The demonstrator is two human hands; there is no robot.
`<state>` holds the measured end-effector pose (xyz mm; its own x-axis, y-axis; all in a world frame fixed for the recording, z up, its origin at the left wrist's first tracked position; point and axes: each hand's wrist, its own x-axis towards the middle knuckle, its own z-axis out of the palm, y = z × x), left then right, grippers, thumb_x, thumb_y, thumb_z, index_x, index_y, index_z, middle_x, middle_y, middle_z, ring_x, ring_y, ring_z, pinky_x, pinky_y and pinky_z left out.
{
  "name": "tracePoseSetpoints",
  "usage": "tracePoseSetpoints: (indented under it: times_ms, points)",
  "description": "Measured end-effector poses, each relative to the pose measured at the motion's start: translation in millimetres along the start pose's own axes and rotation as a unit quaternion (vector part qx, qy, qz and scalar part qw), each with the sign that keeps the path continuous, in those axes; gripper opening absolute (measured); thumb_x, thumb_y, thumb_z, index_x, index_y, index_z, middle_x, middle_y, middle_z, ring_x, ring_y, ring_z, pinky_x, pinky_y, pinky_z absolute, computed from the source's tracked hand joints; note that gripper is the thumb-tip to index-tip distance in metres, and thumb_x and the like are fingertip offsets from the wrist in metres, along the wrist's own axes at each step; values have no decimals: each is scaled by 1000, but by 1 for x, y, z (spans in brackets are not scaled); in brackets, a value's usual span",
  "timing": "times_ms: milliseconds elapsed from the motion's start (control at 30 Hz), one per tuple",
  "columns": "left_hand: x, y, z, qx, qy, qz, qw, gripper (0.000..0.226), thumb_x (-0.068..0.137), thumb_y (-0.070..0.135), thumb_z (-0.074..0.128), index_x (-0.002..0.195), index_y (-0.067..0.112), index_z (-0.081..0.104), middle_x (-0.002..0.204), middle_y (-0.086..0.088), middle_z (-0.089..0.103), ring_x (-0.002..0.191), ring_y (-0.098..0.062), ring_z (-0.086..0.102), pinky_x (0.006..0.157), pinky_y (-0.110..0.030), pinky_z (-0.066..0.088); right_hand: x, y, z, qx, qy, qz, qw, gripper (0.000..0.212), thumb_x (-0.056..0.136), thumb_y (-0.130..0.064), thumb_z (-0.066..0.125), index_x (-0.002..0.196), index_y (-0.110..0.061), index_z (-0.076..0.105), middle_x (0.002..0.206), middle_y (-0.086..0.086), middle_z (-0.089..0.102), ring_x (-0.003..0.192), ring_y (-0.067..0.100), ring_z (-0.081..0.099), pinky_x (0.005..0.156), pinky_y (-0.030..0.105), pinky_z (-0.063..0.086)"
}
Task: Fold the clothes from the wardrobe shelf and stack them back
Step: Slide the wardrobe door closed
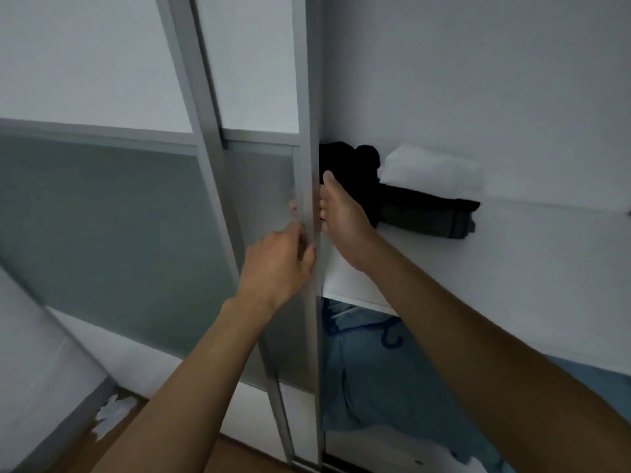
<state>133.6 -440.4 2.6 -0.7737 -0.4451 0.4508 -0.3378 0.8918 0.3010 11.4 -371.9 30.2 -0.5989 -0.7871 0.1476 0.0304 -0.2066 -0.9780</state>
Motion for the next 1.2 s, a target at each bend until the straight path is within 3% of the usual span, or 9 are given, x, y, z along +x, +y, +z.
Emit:
tracePoseSetpoints:
  times_ms: [200, 333, 400, 533, 667, 767, 900, 1067, 1200]
  points:
    - [-12, 67, 25, -40, -5, 131, 990, 17, 92, 32, 52, 100, 17, 56, 80, 2, 69, 69, -24, 66, 67, -42, 54, -62, -14, -65, -102, 67, -49, 991, 43, 92, -56, 46, 106, -23, 69, 99, -1, 74, 100, 19, 69, 96, 40, 51]
    - [-11, 117, 39, -23, -27, 206, 978, 17, 95, 30, 47, 103, 18, 55, 82, 2, 70, 66, -23, 66, 67, -40, 55, -106, -29, -113, -186, 120, -70, 973, 35, 93, -46, 57, 115, -20, 66, 105, -4, 73, 102, 10, 68, 97, 34, 53]
    - [-11, 141, 44, 12, -28, 256, 966, 22, 98, 32, 40, 106, 20, 57, 80, 5, 68, 64, -18, 63, 67, -36, 54, -128, -35, -138, -219, 152, -81, 960, 20, 98, -35, 56, 112, -25, 66, 100, -12, 73, 97, 1, 67, 89, 21, 53]
    - [-9, 178, 41, -3, 21, 393, 919, 28, 91, 20, 45, 106, 15, 68, 99, -3, 72, 84, -23, 67, 81, -38, 54, -174, -51, -184, -317, 233, -97, 914, 8, 100, -31, 54, 103, -34, 61, 95, -21, 67, 86, -12, 62, 72, 3, 45]
    - [7, 209, 40, 25, 144, 510, 848, 33, 82, 13, 53, 110, 4, 68, 126, -14, 65, 118, -32, 59, 105, -52, 41, -216, -64, -224, -377, 320, -95, 864, 13, 100, -29, 55, 93, -21, 62, 89, 7, 67, 76, 7, 58, 68, 24, 47]
    - [20, 234, 50, 41, 169, 539, 824, 38, 82, 9, 55, 118, 3, 65, 142, -17, 55, 134, -35, 48, 113, -58, 31, -244, -73, -251, -395, 382, -78, 832, 30, 100, -29, 54, 97, 0, 61, 92, 24, 63, 80, 24, 59, 72, 38, 48]
    - [26, 268, 65, 77, 182, 567, 800, 44, 82, 9, 53, 125, 4, 59, 151, -16, 44, 143, -35, 36, 119, -58, 21, -279, -86, -286, -379, 456, -67, 802, 30, 101, -26, 54, 99, 2, 62, 94, 20, 66, 84, 33, 60, 76, 42, 49]
    - [15, 322, 84, 139, 184, 542, 808, 63, 82, 15, 61, 142, 10, 46, 163, -14, 24, 150, -35, 21, 122, -56, 6, -325, -103, -340, -353, 519, -55, 776, 27, 96, -28, 63, 112, -6, 67, 101, 7, 70, 93, 16, 65, 87, 36, 54]
    - [5, 374, 99, 185, 173, 530, 810, 79, 84, 28, 68, 152, 14, 32, 165, -12, 15, 152, -34, 15, 121, -57, 5, -362, -114, -388, -329, 582, -19, 743, 65, 85, -50, 71, 133, -10, 54, 117, 3, 65, 111, 19, 62, 99, 33, 50]
